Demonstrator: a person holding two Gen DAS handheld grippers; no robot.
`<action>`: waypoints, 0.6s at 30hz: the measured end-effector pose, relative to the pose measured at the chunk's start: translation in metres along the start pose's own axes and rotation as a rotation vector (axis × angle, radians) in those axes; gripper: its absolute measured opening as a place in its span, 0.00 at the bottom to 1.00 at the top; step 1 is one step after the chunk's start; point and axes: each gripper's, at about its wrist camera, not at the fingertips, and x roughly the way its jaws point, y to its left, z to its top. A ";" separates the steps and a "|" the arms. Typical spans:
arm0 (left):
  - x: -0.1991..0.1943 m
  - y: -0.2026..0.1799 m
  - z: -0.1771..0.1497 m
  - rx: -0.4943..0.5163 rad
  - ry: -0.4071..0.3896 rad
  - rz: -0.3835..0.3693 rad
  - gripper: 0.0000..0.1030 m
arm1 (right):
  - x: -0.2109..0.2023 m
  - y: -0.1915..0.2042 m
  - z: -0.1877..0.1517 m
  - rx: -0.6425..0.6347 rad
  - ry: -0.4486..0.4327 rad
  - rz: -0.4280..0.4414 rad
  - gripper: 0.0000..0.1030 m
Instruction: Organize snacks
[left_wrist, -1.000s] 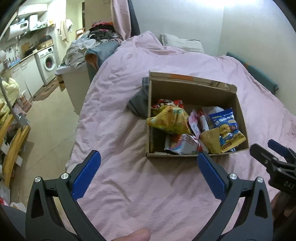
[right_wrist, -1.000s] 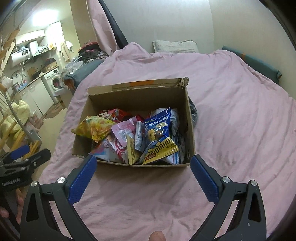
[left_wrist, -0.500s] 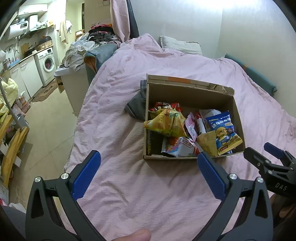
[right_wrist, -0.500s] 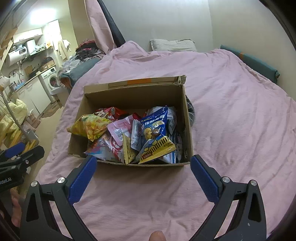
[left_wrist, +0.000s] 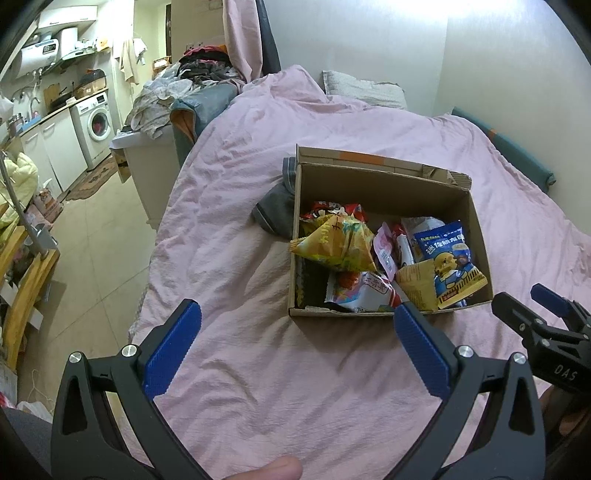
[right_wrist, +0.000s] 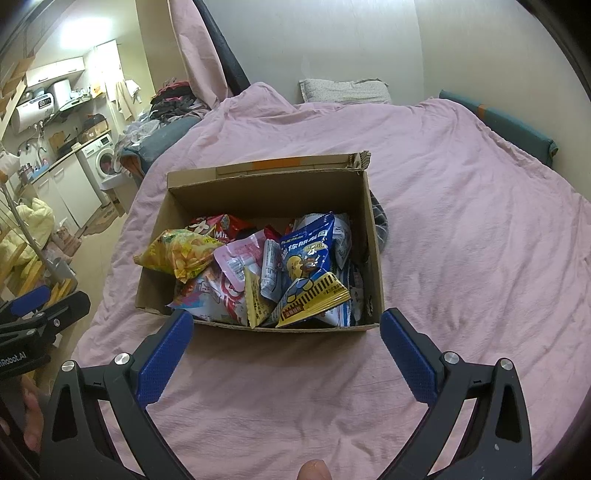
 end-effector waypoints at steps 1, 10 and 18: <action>0.000 0.000 0.000 0.000 0.000 0.001 1.00 | 0.000 0.000 0.000 0.000 0.001 -0.001 1.00; 0.000 0.000 0.000 -0.004 0.006 -0.004 1.00 | -0.001 0.000 0.000 -0.002 -0.002 0.002 1.00; 0.003 0.002 -0.003 -0.007 0.012 -0.002 1.00 | -0.001 -0.001 0.001 -0.005 -0.002 0.000 1.00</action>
